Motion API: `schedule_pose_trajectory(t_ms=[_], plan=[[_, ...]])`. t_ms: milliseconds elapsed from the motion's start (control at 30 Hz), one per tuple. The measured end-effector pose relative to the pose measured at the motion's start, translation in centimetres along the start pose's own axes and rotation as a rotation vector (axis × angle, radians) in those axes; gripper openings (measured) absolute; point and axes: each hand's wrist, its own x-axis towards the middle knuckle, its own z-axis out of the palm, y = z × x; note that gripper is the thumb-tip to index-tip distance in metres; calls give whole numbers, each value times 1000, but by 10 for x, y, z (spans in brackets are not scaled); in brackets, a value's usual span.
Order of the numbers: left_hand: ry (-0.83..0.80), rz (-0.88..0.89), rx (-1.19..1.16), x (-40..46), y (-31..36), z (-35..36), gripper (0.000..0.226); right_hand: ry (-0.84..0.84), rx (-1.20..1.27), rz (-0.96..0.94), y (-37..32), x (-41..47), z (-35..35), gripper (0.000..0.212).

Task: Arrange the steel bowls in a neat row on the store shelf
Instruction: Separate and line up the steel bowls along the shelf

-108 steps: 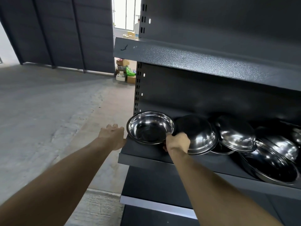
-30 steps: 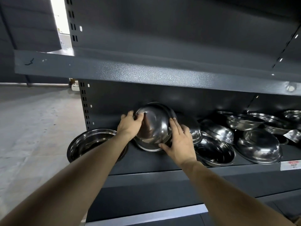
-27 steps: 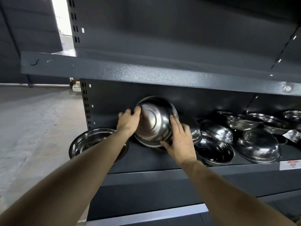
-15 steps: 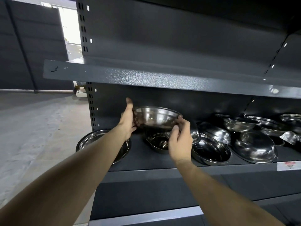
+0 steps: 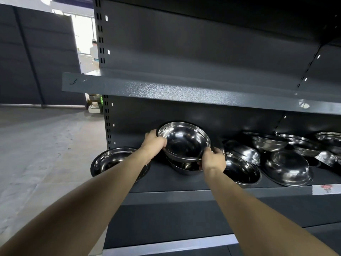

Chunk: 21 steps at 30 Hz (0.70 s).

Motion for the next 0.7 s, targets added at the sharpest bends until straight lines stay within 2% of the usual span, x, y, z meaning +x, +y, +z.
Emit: schedule_pose_trajectory(t_ms=[100, 167, 267, 333, 533, 700], plan=[[-92, 2, 189, 0, -2, -5, 59, -22, 74, 80, -1, 5, -7, 25], [-128, -10, 394, 4, -5, -15, 73, -8, 68, 95, -1, 7, -13, 17], [-74, 103, 984, 7, -6, -36, 74, -9, 74, 132, -3, 10, -21, 12], [-10, 202, 1235, 7, -6, -48, 70, -16, 73, 152, -4, 10, -21, 16], [99, 161, 1317, 2, -8, -84, 66, -75, 104, 133, -8, -2, -3, 28], [176, 152, 1326, -12, -13, -117, 64, -191, 114, 110, -9, -22, 32, 30]])
